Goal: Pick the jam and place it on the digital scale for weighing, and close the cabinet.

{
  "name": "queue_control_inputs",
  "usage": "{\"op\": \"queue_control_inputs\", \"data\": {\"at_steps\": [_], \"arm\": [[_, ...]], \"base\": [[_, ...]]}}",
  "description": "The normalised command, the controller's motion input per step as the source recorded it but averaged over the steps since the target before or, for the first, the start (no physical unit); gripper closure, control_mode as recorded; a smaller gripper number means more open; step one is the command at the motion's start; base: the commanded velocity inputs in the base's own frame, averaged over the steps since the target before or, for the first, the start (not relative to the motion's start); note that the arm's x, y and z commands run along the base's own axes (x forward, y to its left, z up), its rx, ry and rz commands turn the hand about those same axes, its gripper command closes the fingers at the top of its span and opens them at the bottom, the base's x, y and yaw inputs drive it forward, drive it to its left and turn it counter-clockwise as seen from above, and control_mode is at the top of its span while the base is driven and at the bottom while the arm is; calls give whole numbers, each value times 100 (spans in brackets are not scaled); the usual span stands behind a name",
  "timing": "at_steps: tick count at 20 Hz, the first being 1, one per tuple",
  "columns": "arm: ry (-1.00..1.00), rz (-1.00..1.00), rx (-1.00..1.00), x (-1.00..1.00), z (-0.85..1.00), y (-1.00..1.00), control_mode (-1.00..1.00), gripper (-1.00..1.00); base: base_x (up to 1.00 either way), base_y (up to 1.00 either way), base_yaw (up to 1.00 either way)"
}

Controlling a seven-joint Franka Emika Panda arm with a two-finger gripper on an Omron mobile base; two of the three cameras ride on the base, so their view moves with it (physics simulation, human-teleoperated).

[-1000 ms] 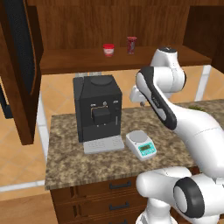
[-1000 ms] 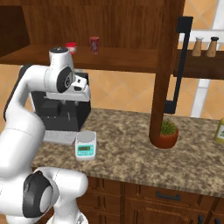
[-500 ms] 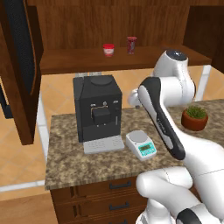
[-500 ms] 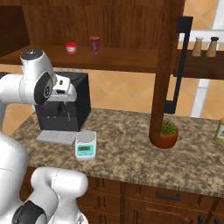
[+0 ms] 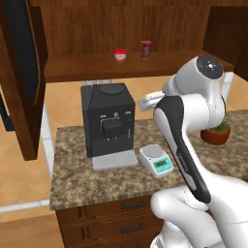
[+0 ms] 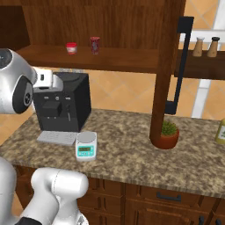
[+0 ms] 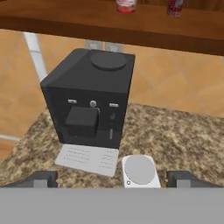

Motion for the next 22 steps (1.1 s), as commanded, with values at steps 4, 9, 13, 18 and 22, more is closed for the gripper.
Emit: {"op": "queue_control_inputs", "data": {"at_steps": [4, 9, 13, 18, 22], "arm": [[-24, 4, 0, 0, 54, 0, -100, -100], [-5, 11, 10, 0, 41, 0, -100, -100], [0, 12, 11, 12, 19, 4, -100, -100], [-1, 2, -7, 26, 48, 6, -100, -100], [-13, 0, -13, 17, 29, 3, -100, -100]], "base": [[0, 0, 0], [0, 0, 0], [0, 0, 0], [0, 0, 0], [0, 0, 0]]}}
